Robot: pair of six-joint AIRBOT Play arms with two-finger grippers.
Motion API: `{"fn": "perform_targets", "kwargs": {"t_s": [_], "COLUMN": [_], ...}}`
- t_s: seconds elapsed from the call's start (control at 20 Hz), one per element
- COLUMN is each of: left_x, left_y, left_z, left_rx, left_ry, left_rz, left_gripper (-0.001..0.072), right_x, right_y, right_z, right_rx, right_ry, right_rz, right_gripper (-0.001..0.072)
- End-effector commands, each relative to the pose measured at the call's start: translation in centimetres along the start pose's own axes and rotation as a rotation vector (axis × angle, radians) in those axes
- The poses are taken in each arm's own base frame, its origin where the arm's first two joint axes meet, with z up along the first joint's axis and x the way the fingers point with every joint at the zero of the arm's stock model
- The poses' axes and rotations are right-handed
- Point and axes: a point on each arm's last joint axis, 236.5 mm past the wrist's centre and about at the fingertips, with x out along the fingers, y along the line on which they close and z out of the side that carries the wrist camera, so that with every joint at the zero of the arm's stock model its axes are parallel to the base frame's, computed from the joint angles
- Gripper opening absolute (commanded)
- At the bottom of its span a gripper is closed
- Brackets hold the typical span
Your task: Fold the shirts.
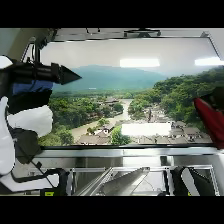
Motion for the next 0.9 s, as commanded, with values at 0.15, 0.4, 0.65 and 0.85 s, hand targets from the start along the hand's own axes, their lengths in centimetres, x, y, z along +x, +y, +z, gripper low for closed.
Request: {"fn": "perform_targets", "kwargs": {"t_s": [0.15,0.4,0.65,0.85], "left_x": [5.2,5.2,4.9,4.9], "left_y": [2.0,2.1,1.7,1.7], "left_z": [-15.4,-17.8,-17.4,-17.5], "left_rx": [-0.137,-0.138,-0.110,-0.111], "left_ry": [0.105,0.054,0.023,0.023], "left_rz": [0.112,0.141,0.150,0.150], "left_gripper": [0.0012,0.0015,0.0015,0.0015], "right_x": [5.2,5.4,5.3,5.3], "right_y": [1.8,2.1,2.1,2.1], "right_z": [-13.6,-13.5,-13.7,-13.7], "right_rx": [-0.166,-0.171,-0.170,-0.170], "right_ry": [0.241,0.233,0.246,0.246], "right_rz": [0.022,0.034,0.036,0.036], "right_gripper": [0.0020,0.0021,0.0021,0.0021]}}
